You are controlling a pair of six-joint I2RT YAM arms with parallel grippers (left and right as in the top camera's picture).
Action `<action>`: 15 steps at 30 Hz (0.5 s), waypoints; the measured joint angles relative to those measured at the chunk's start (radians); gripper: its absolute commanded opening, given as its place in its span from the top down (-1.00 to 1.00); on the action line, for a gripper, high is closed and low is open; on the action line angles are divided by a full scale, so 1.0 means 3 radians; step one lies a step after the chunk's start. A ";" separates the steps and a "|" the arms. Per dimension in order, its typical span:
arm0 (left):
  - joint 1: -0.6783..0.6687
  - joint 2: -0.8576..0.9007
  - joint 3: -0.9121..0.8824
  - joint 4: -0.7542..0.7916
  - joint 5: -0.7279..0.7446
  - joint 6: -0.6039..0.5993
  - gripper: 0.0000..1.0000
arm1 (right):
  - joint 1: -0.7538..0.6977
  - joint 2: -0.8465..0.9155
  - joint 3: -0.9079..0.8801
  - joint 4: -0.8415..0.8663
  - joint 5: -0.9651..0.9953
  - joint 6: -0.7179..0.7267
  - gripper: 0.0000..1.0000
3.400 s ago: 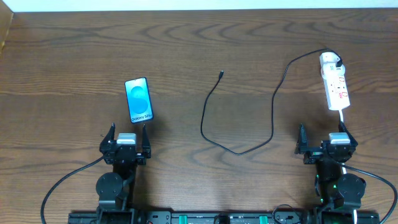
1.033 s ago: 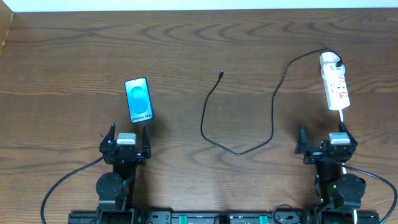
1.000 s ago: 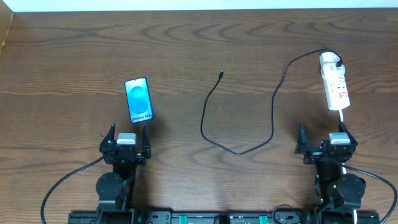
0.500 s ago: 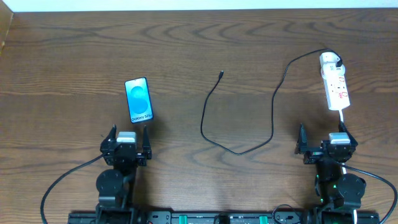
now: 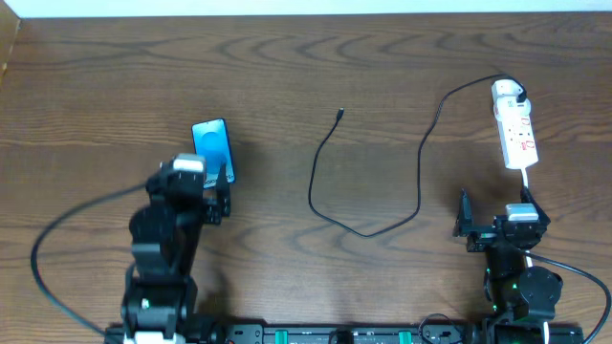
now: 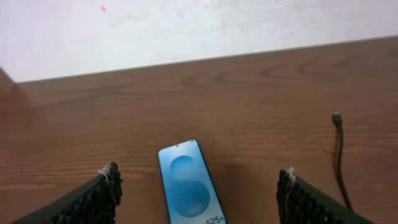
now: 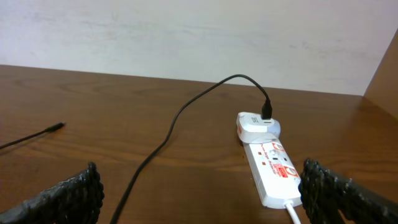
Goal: Plug charger to phone and switch on socket
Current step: 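Move the left gripper forward over the blue phone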
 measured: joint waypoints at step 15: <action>0.0000 0.1502 0.1610 -0.1222 0.0141 -0.0036 -0.61 | 0.0000 0.0000 0.0000 -0.0001 0.0000 0.0000 -0.98</action>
